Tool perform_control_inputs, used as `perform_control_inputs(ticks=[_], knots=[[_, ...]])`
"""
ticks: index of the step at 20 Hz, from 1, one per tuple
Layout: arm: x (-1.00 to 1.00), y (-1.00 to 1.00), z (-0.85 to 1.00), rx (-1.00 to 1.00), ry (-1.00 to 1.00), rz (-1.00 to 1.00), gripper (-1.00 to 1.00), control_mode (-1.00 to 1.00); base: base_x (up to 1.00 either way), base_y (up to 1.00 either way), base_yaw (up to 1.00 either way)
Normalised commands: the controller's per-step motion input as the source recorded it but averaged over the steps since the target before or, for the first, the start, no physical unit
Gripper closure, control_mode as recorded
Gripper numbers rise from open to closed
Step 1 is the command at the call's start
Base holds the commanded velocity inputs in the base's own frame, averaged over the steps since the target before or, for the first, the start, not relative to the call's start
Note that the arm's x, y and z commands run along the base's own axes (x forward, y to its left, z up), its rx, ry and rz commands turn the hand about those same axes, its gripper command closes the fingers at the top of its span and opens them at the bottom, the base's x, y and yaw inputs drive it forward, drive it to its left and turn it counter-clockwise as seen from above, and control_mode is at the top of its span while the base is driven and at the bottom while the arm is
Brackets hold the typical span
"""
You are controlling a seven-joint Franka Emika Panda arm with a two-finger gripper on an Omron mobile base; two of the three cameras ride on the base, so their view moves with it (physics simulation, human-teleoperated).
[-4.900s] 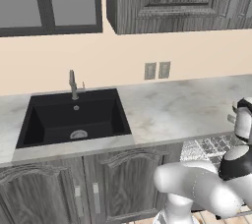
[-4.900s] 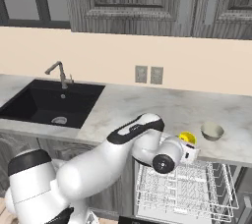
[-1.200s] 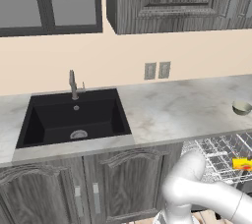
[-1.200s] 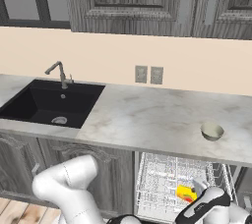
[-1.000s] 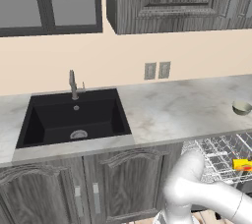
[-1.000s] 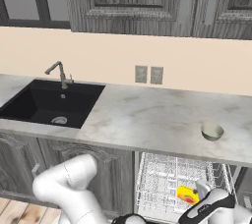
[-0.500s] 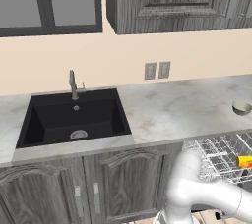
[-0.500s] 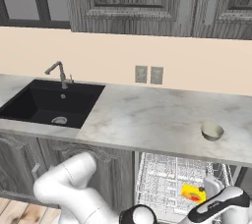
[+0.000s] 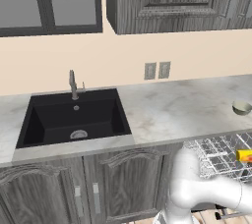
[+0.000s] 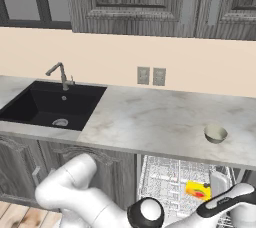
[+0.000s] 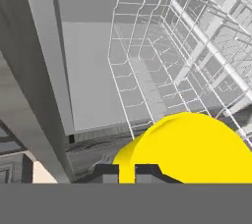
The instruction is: Pick up the cup and bowl from the counter, place them in the dishwasher, and close the dishwasher door.
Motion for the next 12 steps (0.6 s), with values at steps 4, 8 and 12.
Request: perform_control_inputs(ticks=[4, 8, 12], knots=[[0.41, 0.00, -0.29, 0.04, 0.02, 0.04, 1.00, -1.00, 0.00, 0.00, 0.00], [0.16, 0.00, -0.70, -0.01, 0.08, 0.07, 1.00, -1.00, 0.00, 0.00, 0.00], [-0.01, 0.00, -0.79, -0.14, 0.06, 0.10, 1.00, -1.00, 0.00, 0.00, 0.00]])
